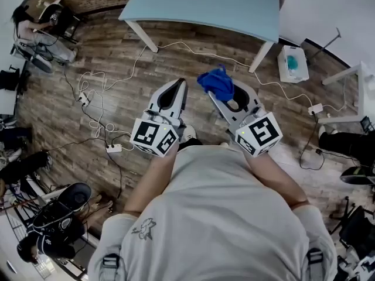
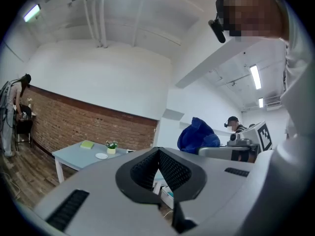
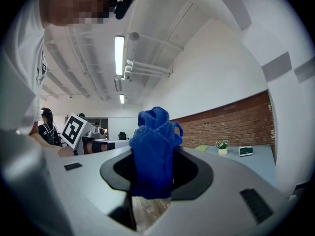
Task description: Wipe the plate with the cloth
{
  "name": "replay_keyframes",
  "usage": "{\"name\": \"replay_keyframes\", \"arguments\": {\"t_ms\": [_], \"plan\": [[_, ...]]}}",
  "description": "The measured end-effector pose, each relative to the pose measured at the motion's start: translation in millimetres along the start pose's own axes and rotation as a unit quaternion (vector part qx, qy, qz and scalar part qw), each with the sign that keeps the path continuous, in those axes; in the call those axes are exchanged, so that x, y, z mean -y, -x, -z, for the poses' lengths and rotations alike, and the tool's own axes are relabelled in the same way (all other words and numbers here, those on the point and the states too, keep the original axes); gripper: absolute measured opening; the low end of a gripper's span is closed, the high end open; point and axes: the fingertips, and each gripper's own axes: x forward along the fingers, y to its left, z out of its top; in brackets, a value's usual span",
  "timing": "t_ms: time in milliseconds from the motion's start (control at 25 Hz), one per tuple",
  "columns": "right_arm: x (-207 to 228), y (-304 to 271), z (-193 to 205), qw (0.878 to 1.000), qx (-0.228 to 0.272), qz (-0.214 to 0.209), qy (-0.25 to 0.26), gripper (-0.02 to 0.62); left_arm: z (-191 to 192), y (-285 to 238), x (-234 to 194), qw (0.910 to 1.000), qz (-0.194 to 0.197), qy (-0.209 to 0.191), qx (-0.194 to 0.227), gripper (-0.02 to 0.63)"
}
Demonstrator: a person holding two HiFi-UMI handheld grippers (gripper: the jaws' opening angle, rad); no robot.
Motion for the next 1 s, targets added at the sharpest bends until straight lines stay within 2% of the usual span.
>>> {"name": "replay_keyframes", "arguments": {"t_ms": [200,440,720,1000], "plan": [[2.5,-37.9,6.4,1.000,-0.007,0.006,-0.005,0.153,0.2,-3.1,-40.6,1.0000,0.004,0.006,-0.002,0.008],[1.6,-99.5,11.9,0.999,-0.002,0.021,-0.025,0.153,-17.5,-10.4,-90.7,0.9987,0.024,-0.044,0.001,0.008],[0.3,-174.5,2.3,0.999,0.007,0.047,-0.014,0.153,-34.8,-12.8,-152.3,0.9979,0.057,-0.031,0.003,0.008],[-3.0,-215.3,9.2,0.999,-0.006,0.033,-0.005,0.153,-24.2,-25.7,-189.1,0.9975,0.070,-0.006,-0.008,0.008]]}}
